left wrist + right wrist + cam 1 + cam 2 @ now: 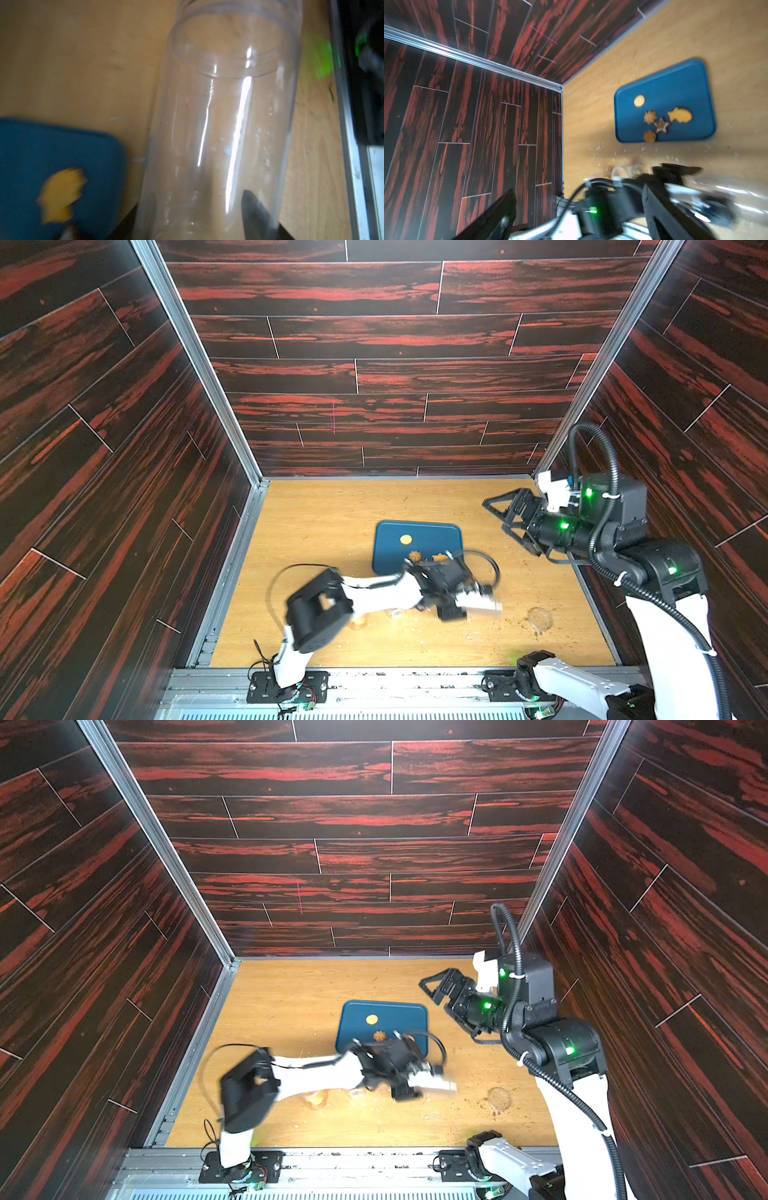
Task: Pour the cookies out of the jar
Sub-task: Pick up the jar from the center of the board.
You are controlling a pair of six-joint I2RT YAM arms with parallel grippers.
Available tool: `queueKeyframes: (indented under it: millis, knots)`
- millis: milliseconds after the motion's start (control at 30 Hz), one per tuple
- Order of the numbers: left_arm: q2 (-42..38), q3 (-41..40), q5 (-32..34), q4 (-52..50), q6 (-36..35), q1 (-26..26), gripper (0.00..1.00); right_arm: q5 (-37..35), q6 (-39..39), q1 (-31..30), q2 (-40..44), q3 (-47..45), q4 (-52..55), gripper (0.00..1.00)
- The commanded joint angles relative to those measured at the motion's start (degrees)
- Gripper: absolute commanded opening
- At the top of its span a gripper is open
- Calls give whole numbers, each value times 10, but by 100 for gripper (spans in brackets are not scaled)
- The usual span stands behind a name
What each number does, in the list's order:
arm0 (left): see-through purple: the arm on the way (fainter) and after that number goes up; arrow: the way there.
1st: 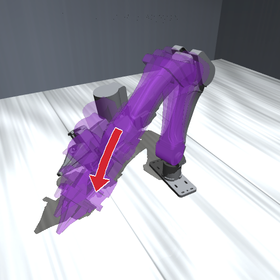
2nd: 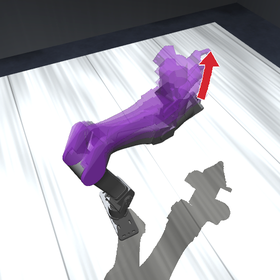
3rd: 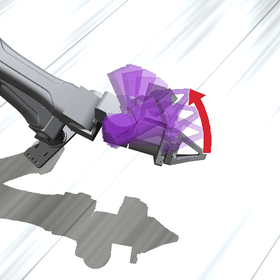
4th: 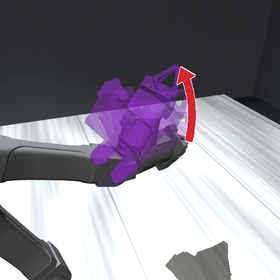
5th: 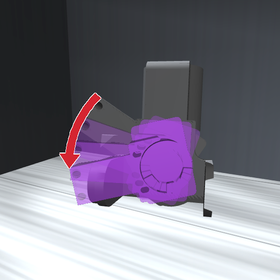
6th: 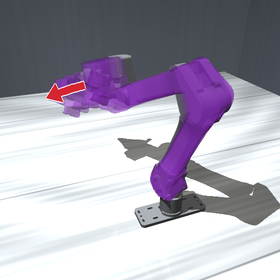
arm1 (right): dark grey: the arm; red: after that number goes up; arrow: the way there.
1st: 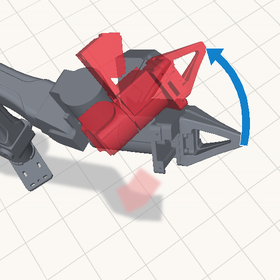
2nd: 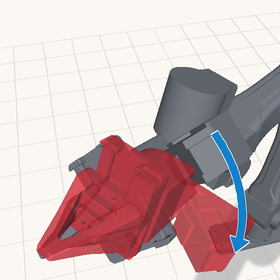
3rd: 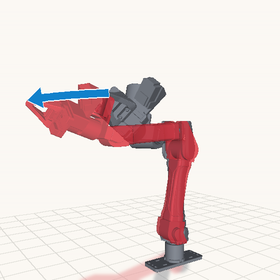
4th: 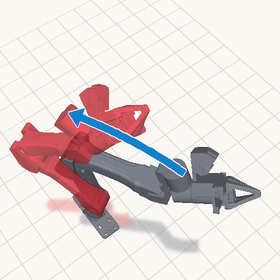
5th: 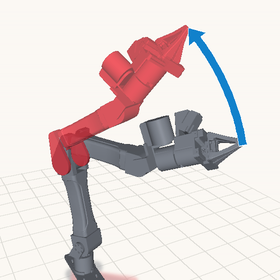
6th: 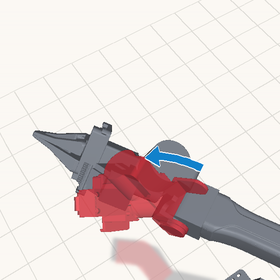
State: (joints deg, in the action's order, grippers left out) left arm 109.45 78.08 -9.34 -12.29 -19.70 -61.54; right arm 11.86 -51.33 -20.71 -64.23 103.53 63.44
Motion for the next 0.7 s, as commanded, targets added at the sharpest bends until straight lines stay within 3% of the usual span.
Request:
queueKeyframes:
  millis: [0, 133, 233, 433, 667]
  knots:
    - [-81, -6, 21, 62, 79, 29, 25, -58, 20, 4, -19, 57, 38, 97]
    - [-141, -6, 54, 60, 151, 69, 25, -124, 48, 4, -59, 140, 95, 97]
    - [-185, -16, 82, 84, 223, 95, 22, -121, 67, 4, -70, 149, 94, 98]
    - [-252, -58, 115, 159, 355, 113, 21, -4, 72, 3, -49, 62, 10, 96]
    - [-303, -112, 106, 248, 442, 113, 20, 119, 39, -7, -12, -64, -98, 96]
